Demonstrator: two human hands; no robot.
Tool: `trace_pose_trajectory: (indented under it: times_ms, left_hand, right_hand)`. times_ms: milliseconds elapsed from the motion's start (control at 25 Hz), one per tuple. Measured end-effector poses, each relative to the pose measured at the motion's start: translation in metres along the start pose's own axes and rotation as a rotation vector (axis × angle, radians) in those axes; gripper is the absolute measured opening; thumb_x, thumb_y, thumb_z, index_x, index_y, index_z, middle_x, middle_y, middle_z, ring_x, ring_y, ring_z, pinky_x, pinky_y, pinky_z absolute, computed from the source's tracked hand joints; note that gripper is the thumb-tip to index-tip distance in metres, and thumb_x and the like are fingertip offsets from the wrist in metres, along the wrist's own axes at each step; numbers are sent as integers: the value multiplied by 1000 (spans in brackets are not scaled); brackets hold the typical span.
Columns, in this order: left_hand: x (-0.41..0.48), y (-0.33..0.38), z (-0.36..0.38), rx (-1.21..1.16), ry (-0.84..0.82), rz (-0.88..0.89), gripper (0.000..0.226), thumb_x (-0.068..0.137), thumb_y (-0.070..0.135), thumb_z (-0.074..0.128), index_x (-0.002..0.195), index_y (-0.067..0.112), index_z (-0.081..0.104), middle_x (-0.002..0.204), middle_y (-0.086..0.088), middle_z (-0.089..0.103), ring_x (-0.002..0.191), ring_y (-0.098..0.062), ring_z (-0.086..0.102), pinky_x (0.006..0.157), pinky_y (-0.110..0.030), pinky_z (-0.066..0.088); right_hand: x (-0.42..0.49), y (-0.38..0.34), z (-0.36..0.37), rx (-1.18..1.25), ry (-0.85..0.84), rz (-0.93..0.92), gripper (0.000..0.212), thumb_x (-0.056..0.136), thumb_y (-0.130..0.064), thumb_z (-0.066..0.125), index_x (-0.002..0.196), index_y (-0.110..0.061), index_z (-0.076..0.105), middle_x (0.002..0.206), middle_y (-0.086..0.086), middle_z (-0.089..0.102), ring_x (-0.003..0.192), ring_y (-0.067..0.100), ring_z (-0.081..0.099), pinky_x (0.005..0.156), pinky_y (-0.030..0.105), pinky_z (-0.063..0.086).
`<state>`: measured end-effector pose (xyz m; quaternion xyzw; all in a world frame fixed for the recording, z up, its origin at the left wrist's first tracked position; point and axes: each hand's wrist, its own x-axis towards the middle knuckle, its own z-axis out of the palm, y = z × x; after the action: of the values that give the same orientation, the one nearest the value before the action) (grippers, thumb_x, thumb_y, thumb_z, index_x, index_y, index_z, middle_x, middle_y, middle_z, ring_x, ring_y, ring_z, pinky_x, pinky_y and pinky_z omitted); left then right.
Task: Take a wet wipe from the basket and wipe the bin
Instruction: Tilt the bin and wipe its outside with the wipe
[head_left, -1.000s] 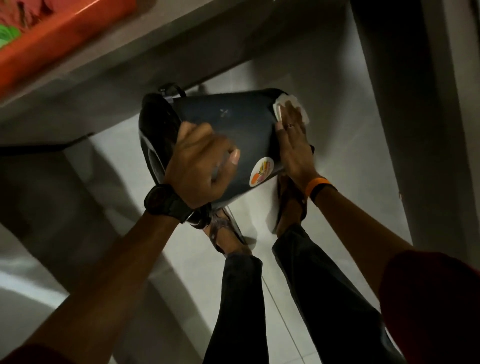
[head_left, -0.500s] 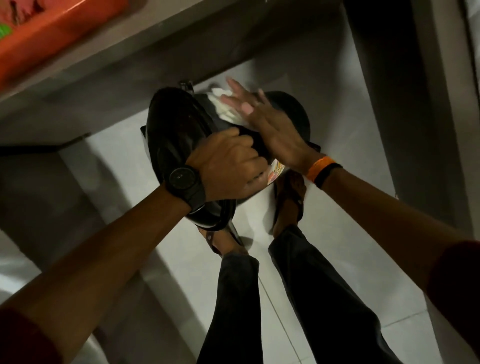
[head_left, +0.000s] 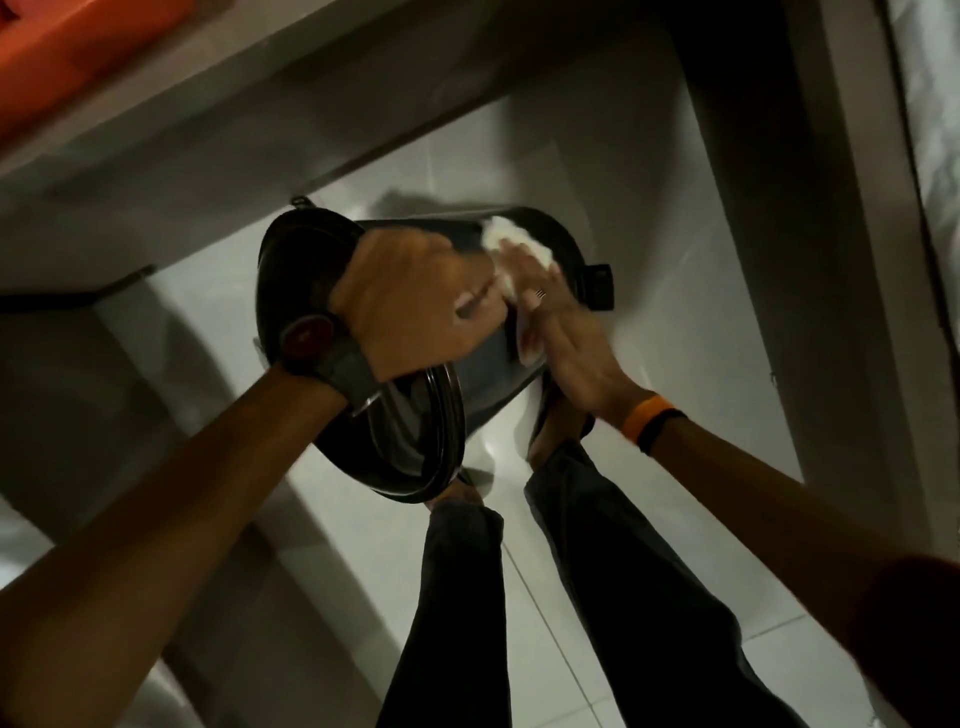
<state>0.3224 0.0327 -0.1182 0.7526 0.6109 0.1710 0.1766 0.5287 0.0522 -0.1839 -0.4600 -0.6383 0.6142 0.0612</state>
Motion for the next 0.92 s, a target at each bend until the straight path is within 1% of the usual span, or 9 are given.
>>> trace_pose_trajectory:
  times_ms: [80, 160, 240, 320, 400, 520, 640, 760, 920]
  left_hand:
    - [12, -15, -2, -108, -7, -191, 41, 85, 25, 56, 51, 20, 34, 43, 2, 37, 40, -17, 37, 57, -23, 28]
    - [29, -40, 1, -296, 1, -348, 44, 84, 22, 55, 48, 19, 29, 42, 5, 29, 42, -6, 28, 55, -24, 26]
    - [45, -70, -4, -424, 127, -515, 47, 88, 22, 56, 47, 24, 34, 40, 6, 38, 44, -5, 33, 52, -32, 33]
    - [46, -77, -15, -436, 333, -596, 46, 96, 25, 52, 52, 31, 39, 44, 11, 46, 47, -9, 47, 55, -39, 46]
    - [24, -57, -16, -335, 436, -448, 42, 102, 26, 46, 61, 32, 48, 57, 6, 55, 58, -13, 57, 68, -40, 50]
    - [-41, -8, 4, -106, 117, 95, 37, 97, 27, 45, 70, 13, 65, 74, -7, 69, 77, -26, 64, 97, -45, 43]
    - [-46, 2, 13, 145, 47, 282, 30, 91, 24, 53, 65, 11, 59, 66, -7, 63, 72, -27, 58, 91, -43, 43]
    - [-14, -2, 9, 168, 100, 133, 37, 95, 17, 51, 59, 11, 50, 55, -9, 53, 65, -27, 51, 79, -40, 38]
    - [7, -20, -2, 55, 147, -334, 47, 100, 21, 45, 53, 17, 46, 48, -8, 49, 56, -17, 38, 77, -37, 35]
  right_hand:
    - [1, 5, -4, 187, 143, 341, 46, 110, -37, 36, 155, -29, 39, 162, -2, 42, 152, 16, 36, 127, 46, 29]
    - [-16, -5, 10, 193, 102, 150, 45, 108, -42, 38, 153, -36, 40, 161, -7, 44, 152, 18, 38, 127, 45, 31]
    - [-35, -8, 32, 147, -49, -104, 43, 110, -41, 35, 153, -44, 36, 164, -19, 34, 157, 11, 27, 128, 35, 26]
    - [-31, 2, 31, 205, -36, -24, 46, 109, -34, 42, 151, -52, 34, 167, -15, 29, 158, 11, 23, 127, 25, 24]
    - [-3, 12, 11, 323, 97, 242, 49, 107, -36, 46, 154, -44, 34, 168, -7, 30, 157, 16, 26, 129, 36, 26]
    - [36, 19, -11, 218, 94, 326, 53, 109, -46, 32, 160, -31, 27, 170, -6, 24, 158, 18, 22, 131, 48, 18]
    - [57, 9, -14, 203, 132, 292, 54, 107, -49, 33, 158, -29, 33, 169, -3, 29, 156, 20, 27, 130, 49, 19]
    - [31, -18, 14, 239, 89, 128, 55, 107, -41, 35, 159, -25, 30, 170, 0, 27, 158, 19, 23, 130, 50, 19]
    - [-29, -34, 71, 59, -50, -296, 55, 109, -33, 31, 162, -22, 20, 172, -4, 17, 161, 19, 14, 130, 50, 16]
